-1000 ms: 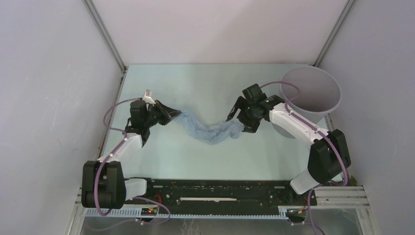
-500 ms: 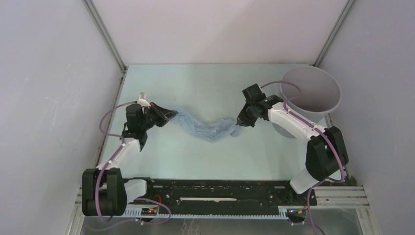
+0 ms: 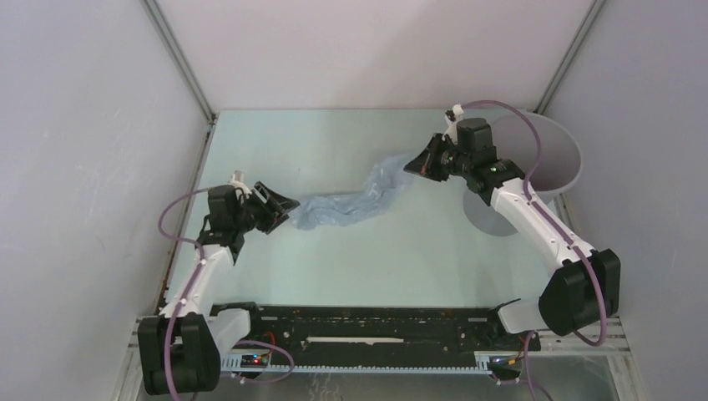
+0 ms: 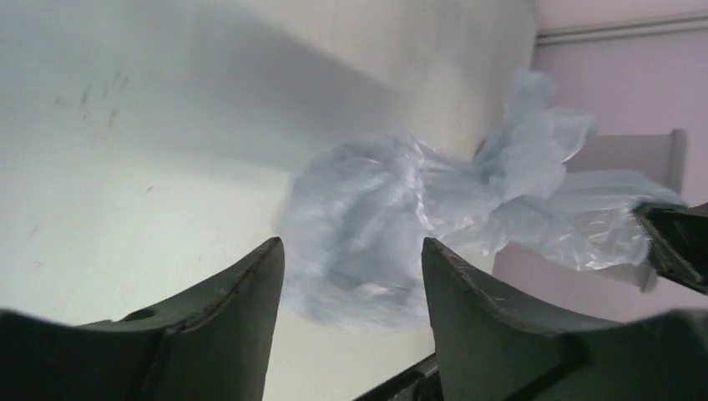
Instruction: Put the trash bags into the trash bin
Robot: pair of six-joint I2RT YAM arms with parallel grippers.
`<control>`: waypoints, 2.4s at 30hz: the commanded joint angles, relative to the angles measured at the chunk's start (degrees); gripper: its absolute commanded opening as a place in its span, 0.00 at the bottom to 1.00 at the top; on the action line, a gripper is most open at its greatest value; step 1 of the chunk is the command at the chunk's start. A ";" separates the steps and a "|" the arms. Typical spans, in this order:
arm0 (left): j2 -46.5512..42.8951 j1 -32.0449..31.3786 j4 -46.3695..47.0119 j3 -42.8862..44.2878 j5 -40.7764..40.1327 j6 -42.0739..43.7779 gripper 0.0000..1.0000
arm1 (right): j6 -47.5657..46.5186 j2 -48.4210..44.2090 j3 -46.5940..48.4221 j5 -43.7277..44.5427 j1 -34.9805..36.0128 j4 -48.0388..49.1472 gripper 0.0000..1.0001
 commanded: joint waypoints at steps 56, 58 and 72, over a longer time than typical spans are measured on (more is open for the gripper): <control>14.59 -29.98 -33.85 54.44 -22.35 23.48 0.87 | -4.75 1.78 17.87 -45.01 -0.58 9.79 0.00; 15.46 -31.49 -36.26 56.06 -24.47 26.14 0.88 | -5.16 1.61 17.67 -44.88 -0.27 9.37 0.00; 15.53 -35.54 -52.79 64.15 -42.64 26.59 0.43 | -10.66 -0.39 18.08 -39.13 0.21 1.98 0.00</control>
